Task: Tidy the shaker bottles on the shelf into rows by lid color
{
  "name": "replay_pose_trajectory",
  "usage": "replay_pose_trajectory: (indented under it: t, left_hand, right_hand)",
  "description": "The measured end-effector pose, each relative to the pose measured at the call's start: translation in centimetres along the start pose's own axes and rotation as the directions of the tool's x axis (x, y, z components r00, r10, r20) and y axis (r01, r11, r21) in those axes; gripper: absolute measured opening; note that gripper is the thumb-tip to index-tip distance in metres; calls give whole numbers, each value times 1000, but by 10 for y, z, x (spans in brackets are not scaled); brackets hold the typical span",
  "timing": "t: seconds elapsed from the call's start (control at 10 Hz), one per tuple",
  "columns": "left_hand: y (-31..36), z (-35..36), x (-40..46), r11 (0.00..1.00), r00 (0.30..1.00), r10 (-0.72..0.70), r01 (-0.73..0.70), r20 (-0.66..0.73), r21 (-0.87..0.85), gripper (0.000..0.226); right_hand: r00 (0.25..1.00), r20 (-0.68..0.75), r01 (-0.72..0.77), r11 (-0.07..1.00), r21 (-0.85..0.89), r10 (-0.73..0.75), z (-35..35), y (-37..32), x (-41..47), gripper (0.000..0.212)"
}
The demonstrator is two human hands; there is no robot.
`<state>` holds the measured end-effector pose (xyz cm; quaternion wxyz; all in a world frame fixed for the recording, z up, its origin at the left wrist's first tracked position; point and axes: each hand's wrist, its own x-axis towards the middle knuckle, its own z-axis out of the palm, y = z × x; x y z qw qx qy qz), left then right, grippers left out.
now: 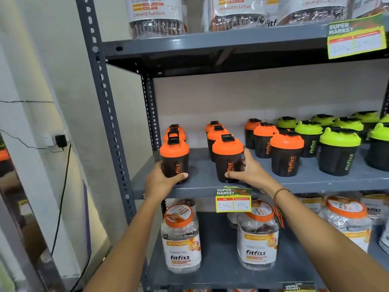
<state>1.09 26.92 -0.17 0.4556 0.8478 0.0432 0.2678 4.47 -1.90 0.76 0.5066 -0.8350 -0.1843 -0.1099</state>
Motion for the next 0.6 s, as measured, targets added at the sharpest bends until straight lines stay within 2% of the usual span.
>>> replay_pose_trajectory:
  t: [0.2, 0.4, 0.5, 0.6]
  left_hand:
    - [1, -1, 1, 1000, 1000, 1, 0, 31, -23, 82]
    - [7, -1, -6, 1000, 999, 16, -16, 41, -3, 97]
    - [13, -1, -22, 1000, 999, 5, -6, -42, -13, 105]
    - [17, -1, -39, 1000, 985, -14, 13, -171, -5, 117]
  right_hand:
    - [1000, 2, -21, 1000, 5, 21, 0, -2, 0, 85]
    - [999, -16, -43, 998, 34, 44, 2, -6, -2, 113]
    - [997, -62, -39, 995, 89, 45, 1, -12, -6, 117]
    - [976, -216, 19, 1000, 18, -15, 4, -12, -22, 109]
